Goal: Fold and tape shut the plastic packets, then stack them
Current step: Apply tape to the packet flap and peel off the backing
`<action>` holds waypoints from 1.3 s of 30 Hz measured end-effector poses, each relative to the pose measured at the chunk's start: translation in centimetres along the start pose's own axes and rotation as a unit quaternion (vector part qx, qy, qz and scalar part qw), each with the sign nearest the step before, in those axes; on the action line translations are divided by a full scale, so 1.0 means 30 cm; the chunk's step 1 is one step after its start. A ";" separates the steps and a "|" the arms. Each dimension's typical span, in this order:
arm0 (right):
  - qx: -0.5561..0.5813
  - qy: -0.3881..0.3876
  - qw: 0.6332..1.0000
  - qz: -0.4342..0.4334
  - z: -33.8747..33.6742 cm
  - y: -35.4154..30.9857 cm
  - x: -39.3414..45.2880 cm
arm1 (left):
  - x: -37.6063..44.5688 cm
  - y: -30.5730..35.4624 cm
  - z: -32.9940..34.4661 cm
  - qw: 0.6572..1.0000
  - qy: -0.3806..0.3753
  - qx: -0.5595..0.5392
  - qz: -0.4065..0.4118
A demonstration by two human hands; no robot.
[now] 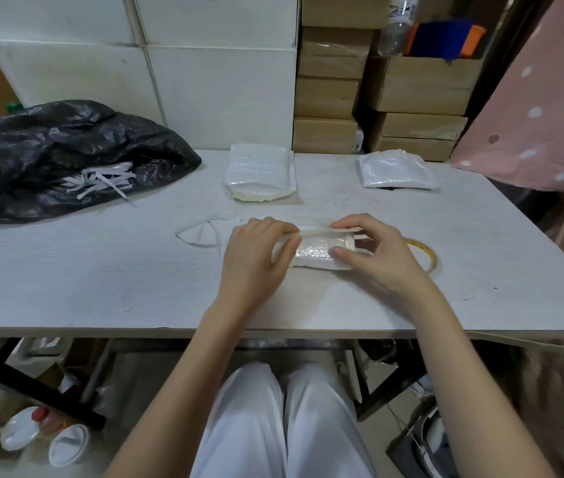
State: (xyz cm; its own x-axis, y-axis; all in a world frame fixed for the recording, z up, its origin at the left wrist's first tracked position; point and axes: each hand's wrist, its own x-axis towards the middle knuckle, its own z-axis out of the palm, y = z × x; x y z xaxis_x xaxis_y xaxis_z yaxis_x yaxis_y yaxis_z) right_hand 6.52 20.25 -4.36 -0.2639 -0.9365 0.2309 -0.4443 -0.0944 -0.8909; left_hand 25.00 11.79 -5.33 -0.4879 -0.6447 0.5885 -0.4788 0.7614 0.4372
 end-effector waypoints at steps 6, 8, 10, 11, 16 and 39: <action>0.031 0.137 0.990 0.017 0.075 -0.018 0.083 | 0.096 0.008 -0.014 0.998 -0.012 -0.021 -0.050; 0.023 0.148 0.988 0.033 0.093 -0.017 0.107 | 0.119 0.006 -0.004 0.994 -0.027 -0.046 -0.098; 0.000 0.161 0.986 0.045 0.115 -0.014 0.128 | 0.139 0.002 0.008 0.991 -0.025 -0.043 -0.125; -0.018 0.172 0.984 0.048 0.126 -0.015 0.137 | 0.151 0.000 0.015 0.990 -0.023 -0.038 -0.136; -0.058 0.196 0.978 0.040 0.166 -0.024 0.154 | 0.202 -0.014 0.054 0.982 -0.024 0.036 -0.184; -0.394 0.163 0.898 0.106 0.129 -0.056 0.148 | 0.211 -0.012 0.073 0.962 0.017 0.265 -0.068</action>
State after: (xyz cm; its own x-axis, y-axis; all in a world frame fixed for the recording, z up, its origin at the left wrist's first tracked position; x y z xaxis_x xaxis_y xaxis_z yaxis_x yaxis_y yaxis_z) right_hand 9.40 14.94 -3.36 -0.5948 -0.7436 0.3054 -0.7879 0.4638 -0.4052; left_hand 20.49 7.30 -3.25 -0.3756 -0.7259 0.5762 -0.8453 0.5233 0.1082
